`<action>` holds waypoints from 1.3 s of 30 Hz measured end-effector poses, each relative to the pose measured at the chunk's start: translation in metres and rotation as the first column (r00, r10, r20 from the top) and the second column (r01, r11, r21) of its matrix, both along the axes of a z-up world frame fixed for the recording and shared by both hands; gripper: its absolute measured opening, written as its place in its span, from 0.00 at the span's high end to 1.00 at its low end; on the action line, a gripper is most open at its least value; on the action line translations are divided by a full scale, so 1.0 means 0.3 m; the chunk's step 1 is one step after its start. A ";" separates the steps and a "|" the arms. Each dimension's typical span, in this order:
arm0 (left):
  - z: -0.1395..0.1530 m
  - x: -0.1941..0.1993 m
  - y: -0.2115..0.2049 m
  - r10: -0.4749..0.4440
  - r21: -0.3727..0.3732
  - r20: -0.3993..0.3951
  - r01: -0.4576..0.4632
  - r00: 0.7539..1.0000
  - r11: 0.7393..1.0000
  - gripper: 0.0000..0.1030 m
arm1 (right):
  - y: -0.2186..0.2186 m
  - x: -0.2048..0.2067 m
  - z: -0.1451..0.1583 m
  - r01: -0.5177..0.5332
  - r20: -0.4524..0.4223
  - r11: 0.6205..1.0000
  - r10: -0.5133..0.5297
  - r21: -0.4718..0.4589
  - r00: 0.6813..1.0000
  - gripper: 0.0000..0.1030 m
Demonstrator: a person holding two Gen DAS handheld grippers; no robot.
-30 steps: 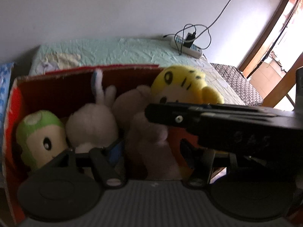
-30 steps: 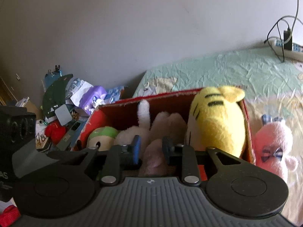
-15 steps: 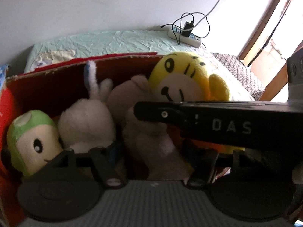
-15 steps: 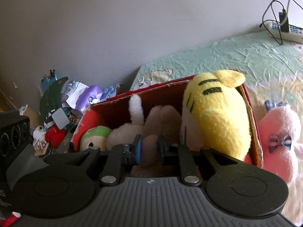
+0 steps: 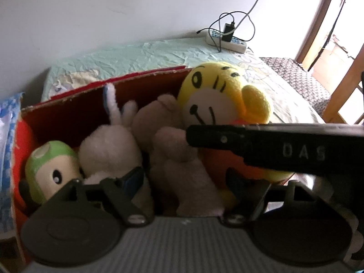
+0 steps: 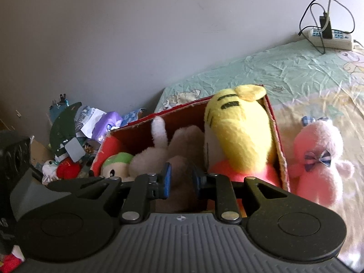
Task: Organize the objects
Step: 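Lower the teddy bear into the red box and open the right gripper, then move the right gripper out of the box toward the white bunny plush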
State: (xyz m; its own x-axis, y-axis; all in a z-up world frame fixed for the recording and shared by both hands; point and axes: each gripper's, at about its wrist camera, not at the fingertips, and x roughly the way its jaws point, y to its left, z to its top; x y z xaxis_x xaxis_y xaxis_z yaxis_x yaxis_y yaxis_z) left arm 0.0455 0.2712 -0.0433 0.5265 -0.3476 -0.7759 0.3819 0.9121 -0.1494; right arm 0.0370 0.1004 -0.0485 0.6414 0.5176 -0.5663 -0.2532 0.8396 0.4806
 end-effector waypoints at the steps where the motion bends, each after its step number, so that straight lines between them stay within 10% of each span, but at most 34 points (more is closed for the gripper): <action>1: 0.003 0.000 -0.005 0.011 0.006 -0.003 -0.011 1.000 1.000 0.22 | -0.003 -0.007 0.000 0.006 0.001 1.000 -0.006 0.001 1.000 0.78; 39: 0.022 -0.075 -0.032 0.211 0.180 0.048 -0.216 0.976 0.960 0.08 | -0.017 -0.103 0.000 0.056 0.048 0.998 -0.054 -0.033 0.997 0.79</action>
